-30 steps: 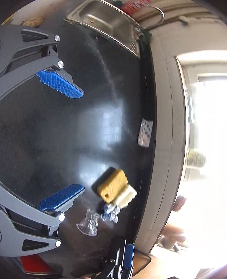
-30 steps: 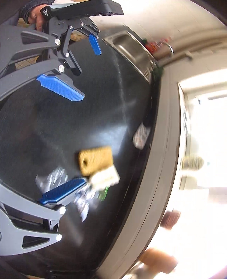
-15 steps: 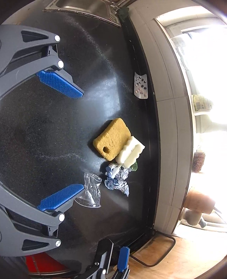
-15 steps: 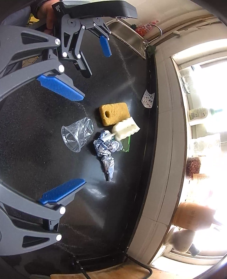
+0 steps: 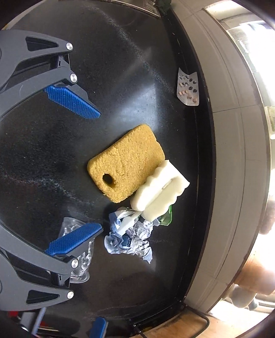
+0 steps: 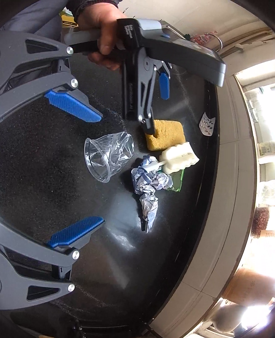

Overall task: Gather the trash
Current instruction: 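Grasp the yellow sponge with the left tool while the right tool grasps the clear plastic cup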

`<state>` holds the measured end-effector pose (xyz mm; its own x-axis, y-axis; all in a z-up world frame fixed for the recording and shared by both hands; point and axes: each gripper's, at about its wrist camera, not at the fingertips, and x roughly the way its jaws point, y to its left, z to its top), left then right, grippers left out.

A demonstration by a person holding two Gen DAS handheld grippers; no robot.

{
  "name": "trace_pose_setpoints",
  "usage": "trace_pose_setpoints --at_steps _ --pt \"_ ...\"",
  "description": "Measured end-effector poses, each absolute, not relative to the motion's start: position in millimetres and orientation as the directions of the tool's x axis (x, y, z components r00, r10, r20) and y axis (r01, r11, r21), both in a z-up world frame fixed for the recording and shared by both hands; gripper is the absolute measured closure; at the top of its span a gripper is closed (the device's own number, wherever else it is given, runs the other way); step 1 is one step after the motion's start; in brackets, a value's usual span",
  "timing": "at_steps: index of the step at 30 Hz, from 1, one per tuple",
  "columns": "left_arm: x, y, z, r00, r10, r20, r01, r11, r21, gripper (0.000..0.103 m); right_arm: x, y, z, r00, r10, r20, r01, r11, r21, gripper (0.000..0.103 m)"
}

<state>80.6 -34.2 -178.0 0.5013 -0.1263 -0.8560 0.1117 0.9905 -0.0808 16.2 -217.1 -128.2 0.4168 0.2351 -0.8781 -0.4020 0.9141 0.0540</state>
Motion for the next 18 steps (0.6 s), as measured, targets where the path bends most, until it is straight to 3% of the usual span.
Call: trace_pose_setpoints --at_steps 8,18 --pt "123 -44 -212 0.442 -0.081 -0.894 0.089 0.995 -0.046 0.007 41 -204 -169 0.333 0.225 -0.915 -0.478 0.877 0.042 0.016" --pt "139 3 -221 0.436 -0.055 -0.898 0.052 0.998 -0.036 0.007 64 -179 -208 0.286 0.188 -0.94 -0.582 0.813 -0.015 0.017"
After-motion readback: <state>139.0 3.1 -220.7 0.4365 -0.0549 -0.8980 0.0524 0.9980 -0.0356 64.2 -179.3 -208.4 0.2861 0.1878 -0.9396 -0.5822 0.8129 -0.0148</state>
